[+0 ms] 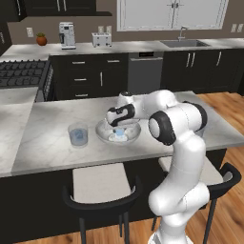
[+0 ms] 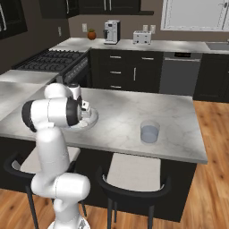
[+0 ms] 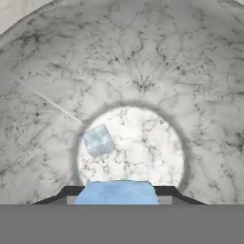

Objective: There are four ice cubes in the ice bowl. Place two ice cubes in each glass of water.

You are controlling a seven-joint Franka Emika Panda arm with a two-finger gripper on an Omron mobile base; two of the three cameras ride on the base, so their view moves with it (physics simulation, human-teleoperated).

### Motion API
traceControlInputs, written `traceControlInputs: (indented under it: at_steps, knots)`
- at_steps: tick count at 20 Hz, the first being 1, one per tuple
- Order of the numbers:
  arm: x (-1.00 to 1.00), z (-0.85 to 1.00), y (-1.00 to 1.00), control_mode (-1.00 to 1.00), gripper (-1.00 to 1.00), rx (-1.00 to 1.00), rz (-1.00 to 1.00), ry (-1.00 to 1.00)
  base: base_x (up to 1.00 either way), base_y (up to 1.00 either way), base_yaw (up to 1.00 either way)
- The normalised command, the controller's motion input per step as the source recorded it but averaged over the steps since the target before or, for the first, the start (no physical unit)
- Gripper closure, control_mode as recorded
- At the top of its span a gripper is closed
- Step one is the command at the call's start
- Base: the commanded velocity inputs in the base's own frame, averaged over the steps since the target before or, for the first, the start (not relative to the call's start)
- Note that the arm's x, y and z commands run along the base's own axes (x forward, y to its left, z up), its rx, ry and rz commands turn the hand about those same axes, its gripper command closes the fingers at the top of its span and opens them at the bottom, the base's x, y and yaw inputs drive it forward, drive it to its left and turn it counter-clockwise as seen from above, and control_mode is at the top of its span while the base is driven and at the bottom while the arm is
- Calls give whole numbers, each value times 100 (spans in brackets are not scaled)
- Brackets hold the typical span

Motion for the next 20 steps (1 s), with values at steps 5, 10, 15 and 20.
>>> traceControlInputs:
  at_steps: [5,10,15,20]
  knots:
    - [-67,70,-15,-100,100,0,-12,-7,0,0,0]
    - [-73,68,-77,-100,100,0,-1,0,0,0,0]
    - [-16,79,-87,-100,100,0,0,16,0,0,0]
    - [0,96,-71,-100,100,0,-4,20,0,0,0]
